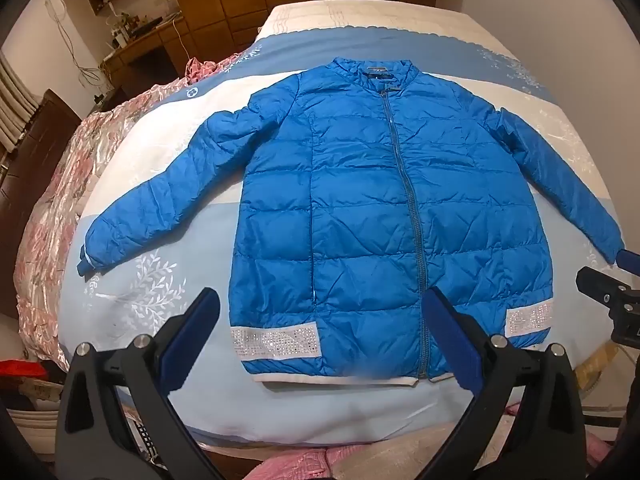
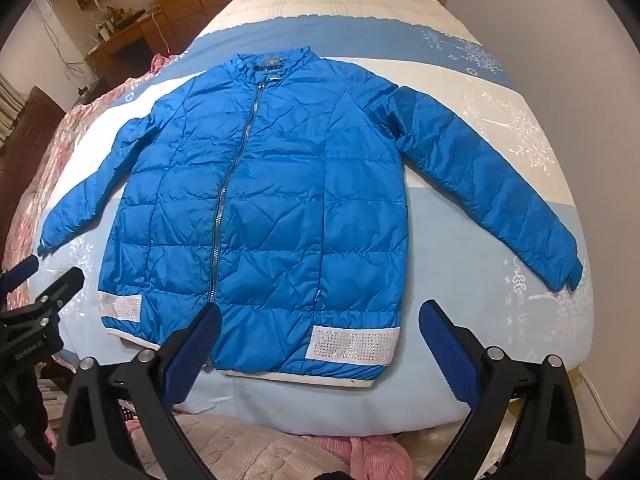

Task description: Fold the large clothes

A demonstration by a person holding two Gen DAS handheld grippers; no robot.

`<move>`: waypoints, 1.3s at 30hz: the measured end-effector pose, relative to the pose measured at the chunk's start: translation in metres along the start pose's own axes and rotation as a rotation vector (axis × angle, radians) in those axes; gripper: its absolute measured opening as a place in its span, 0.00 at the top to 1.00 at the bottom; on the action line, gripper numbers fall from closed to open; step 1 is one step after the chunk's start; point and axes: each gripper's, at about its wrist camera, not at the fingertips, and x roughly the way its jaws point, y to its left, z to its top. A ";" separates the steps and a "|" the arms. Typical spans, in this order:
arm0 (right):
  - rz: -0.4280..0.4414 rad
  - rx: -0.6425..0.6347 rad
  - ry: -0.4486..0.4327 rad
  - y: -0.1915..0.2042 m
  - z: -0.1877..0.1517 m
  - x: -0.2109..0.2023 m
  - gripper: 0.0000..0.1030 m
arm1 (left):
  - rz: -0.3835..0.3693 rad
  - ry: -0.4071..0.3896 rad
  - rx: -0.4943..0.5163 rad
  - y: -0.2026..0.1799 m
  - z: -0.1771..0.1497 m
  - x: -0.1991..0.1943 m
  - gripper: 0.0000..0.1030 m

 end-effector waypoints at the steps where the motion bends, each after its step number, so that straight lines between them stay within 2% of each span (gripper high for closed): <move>1: 0.000 0.000 0.001 0.000 0.000 0.000 0.04 | 0.002 0.000 -0.001 0.000 0.000 0.000 0.03; 39: 0.004 0.000 0.001 0.002 0.002 0.001 0.04 | -0.011 0.001 -0.005 0.001 0.002 -0.001 0.03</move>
